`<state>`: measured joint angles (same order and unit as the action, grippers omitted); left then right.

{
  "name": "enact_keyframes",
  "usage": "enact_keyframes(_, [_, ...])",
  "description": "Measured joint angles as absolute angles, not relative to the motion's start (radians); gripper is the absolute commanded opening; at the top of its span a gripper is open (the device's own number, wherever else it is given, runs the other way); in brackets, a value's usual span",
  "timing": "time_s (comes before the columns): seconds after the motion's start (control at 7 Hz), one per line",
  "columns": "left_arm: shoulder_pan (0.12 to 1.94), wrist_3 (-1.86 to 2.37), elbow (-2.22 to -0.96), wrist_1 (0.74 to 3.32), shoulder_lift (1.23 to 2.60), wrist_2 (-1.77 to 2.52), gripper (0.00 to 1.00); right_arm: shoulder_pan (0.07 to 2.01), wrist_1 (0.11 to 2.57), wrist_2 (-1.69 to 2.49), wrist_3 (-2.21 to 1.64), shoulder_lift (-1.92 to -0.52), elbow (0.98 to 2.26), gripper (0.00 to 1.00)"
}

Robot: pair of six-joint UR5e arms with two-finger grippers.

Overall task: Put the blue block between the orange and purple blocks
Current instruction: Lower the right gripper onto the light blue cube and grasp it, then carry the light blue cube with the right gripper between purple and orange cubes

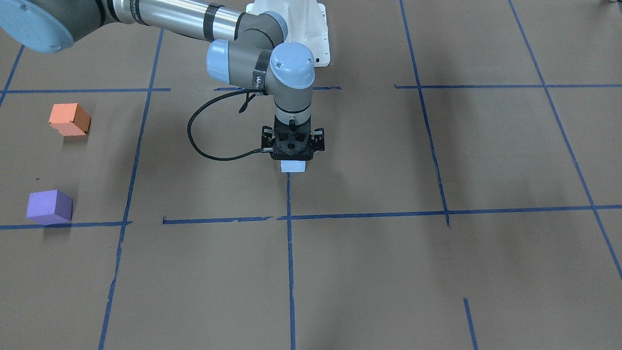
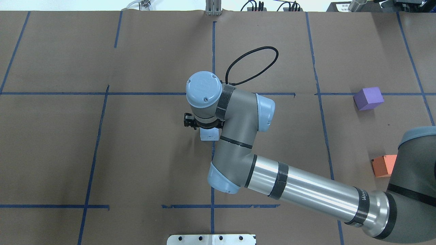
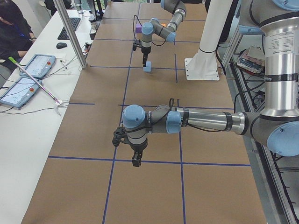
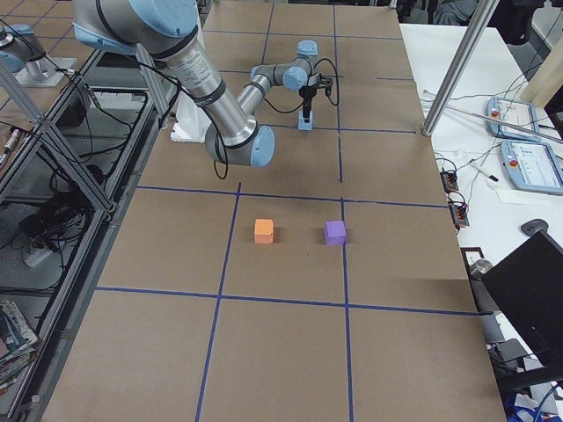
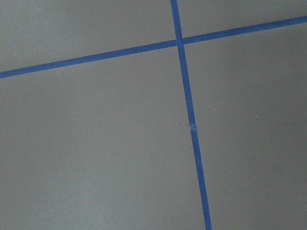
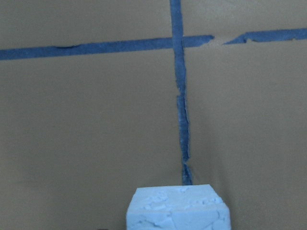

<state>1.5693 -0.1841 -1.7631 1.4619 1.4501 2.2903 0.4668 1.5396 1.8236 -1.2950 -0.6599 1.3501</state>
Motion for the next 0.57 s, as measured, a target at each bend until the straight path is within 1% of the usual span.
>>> enact_keyframes(0.14, [1.569,-0.184,-1.762,1.462,1.450,2.290,1.00,0.463,1.539,1.823,-1.290,-0.659,1.338,0.58])
enact_keyframes(0.29, [1.570,-0.184,-1.762,1.462,1.450,2.290,1.00,0.463,1.539,1.824,-1.287,-0.657,1.331,0.39])
enact_keyframes(0.43, [1.570,-0.184,-1.761,1.462,1.450,2.290,1.00,0.466,1.539,1.826,-1.285,-0.652,1.328,0.34])
enact_keyframes(0.57, [1.570,-0.184,-1.761,1.462,1.450,2.290,1.00,0.477,1.540,1.830,-1.284,-0.645,1.329,0.34])
